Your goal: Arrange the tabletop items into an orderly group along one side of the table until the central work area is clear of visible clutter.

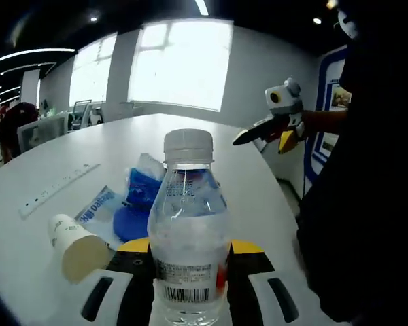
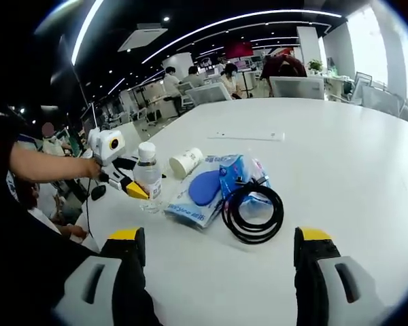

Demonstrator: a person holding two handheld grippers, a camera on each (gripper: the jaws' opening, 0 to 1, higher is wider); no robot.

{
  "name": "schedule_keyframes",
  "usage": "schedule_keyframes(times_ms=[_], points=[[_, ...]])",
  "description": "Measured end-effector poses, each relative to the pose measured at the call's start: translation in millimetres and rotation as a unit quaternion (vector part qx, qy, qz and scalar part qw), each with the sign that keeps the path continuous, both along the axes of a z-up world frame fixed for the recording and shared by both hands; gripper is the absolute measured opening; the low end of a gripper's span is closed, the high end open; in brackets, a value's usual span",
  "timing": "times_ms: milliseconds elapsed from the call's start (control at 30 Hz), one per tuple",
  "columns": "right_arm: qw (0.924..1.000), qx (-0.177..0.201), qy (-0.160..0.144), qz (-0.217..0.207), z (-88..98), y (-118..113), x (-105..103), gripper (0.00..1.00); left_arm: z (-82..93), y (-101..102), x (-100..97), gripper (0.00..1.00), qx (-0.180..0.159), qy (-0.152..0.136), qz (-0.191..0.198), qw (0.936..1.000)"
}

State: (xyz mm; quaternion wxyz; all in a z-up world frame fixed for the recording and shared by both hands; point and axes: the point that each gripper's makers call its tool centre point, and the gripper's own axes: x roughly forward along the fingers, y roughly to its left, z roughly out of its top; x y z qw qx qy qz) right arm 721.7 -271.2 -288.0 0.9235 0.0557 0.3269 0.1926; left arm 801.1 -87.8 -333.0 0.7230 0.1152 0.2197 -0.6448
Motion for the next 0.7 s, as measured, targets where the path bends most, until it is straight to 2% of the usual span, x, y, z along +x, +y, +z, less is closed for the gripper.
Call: schedule_keyframes(times_ms=[133,300,467,700], points=[[1.0000,0.001,-0.001,-0.003,0.0,0.6,-0.3,0.85,-4.1,3.0,-6.1,0.38,0.000,0.004,-0.009,1.0000],[1.0000,0.002,0.003,-0.003,-1.9,2.9,-0.7,0.85,1.4,2.4,-16.8,0.39,-0.009,0.001,-0.020,0.9998],[1.0000,0.004,0.005,0.000,-2.8,7.6,0.3,0.85,4.0,6.4,-18.9,0.39,-0.007,0.002,-0.015,0.9999],[0.9998,0.009,-0.011,0.014,4.5,20.0,9.5,0.80,2.9,8.8,-26.3,0.38,0.006,0.003,-0.028,0.9996]])
